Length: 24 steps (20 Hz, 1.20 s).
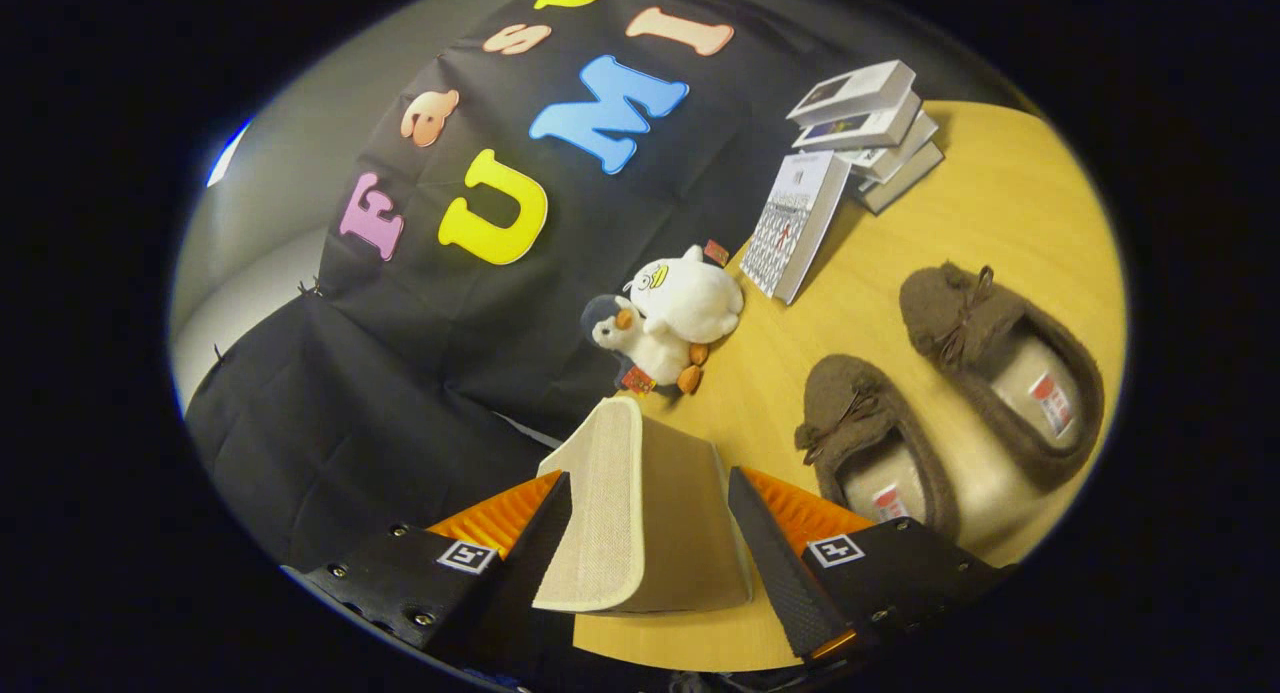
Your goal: Open the storage box then place both shoes into the box .Put the left shoe in first, then the right shoe, with the right side of both shoes facing outward in a uniform manner.
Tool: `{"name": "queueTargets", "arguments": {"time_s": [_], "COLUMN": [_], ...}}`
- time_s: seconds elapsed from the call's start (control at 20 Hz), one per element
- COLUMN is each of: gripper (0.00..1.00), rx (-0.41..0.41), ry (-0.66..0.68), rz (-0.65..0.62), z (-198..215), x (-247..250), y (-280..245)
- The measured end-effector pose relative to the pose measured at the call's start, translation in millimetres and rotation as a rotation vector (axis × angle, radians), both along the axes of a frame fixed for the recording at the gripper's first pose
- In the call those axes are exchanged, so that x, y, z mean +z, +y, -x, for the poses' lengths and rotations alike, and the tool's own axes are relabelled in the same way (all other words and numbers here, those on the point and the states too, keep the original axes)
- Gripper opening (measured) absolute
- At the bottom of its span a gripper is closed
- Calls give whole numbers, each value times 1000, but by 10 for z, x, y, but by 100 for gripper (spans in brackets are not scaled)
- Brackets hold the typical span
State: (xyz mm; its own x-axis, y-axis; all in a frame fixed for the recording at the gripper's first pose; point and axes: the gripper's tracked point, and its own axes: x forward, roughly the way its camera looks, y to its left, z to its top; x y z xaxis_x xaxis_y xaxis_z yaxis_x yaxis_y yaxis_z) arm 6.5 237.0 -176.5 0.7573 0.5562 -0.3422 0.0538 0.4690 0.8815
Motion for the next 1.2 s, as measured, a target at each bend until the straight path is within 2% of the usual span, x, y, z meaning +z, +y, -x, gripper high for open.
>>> {"name": "queueTargets", "arguments": {"time_s": [0.4,0.6,0.65,0.7,0.8,0.9,0.95,1.0,1.15,1.2], "gripper": [97,95,91,81,81,40,39,27,25,13], "rx": [73,92,98,114,122,114,114,132,144,118], "ry": [140,173,178,181,193,182,185,179,135,134], "rz": [-268,-302,-302,-311,-298,-310,-307,-301,-274,-264], "z": [92,90,90,118,148,101,76,83,84,-34], "x": [-109,-162,-177,-166,-190,-161,-144,-146,-92,-83], "y": [588,798,820,860,875,849,878,882,816,890]}}
